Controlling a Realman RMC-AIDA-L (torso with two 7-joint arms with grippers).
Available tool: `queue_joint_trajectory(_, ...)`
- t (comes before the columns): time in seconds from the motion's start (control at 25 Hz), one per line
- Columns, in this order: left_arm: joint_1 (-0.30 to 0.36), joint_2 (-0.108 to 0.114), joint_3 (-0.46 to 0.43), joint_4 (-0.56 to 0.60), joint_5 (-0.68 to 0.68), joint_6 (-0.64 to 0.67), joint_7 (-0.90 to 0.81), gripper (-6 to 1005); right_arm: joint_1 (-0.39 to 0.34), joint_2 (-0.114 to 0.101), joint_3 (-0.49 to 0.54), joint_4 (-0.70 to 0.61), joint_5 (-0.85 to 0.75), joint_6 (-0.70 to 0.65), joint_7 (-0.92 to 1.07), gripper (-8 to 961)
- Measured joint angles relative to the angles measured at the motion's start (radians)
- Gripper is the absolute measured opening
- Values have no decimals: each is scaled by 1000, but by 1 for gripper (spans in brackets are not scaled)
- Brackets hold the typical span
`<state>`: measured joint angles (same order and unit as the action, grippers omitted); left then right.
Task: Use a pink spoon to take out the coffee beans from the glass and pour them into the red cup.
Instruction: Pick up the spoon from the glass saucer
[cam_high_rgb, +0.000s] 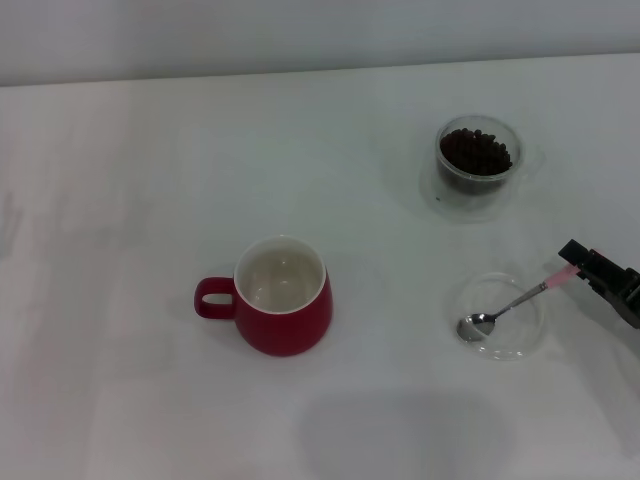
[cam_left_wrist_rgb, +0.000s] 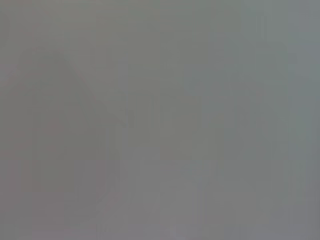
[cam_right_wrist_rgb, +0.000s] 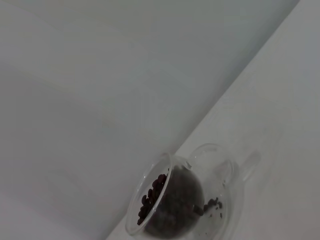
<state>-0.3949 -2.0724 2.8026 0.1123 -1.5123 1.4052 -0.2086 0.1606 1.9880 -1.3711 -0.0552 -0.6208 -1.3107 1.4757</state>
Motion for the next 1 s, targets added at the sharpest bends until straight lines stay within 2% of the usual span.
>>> queue_joint_trajectory(1.0, -6, 2, -1, -2, 0, -2, 0, 891, 10, 8, -1, -2, 1, 36, -1, 369)
